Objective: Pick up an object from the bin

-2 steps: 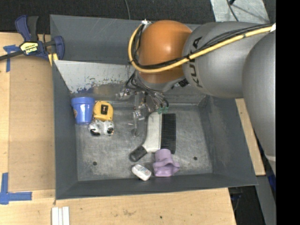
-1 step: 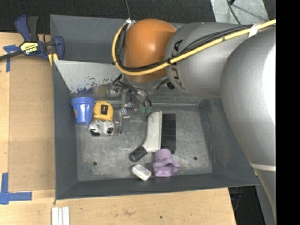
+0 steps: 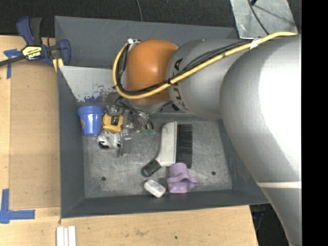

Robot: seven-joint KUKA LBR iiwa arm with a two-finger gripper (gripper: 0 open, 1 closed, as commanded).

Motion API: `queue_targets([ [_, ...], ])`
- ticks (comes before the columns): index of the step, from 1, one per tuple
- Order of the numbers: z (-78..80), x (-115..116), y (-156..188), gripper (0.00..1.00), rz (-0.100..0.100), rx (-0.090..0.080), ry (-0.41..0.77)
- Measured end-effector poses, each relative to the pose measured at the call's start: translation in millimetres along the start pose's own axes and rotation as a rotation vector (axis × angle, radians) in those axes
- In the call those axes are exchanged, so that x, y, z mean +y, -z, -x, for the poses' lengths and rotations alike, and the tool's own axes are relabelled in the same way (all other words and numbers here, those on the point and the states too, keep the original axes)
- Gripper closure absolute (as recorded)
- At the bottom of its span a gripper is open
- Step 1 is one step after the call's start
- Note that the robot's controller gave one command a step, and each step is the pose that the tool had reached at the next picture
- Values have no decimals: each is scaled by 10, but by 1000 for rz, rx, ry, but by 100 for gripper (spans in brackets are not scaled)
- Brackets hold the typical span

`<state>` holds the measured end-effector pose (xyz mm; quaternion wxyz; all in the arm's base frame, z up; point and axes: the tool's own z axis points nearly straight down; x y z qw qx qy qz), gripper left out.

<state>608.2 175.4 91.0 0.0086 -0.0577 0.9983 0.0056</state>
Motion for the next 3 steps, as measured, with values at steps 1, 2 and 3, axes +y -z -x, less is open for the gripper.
queue_targets([
  [1,89,-87,26,100,-3,-27,2],
  [2,89,-87,26,100,-3,-27,1],
  [3,15,-17,109,100,-8,-5,-174],
])
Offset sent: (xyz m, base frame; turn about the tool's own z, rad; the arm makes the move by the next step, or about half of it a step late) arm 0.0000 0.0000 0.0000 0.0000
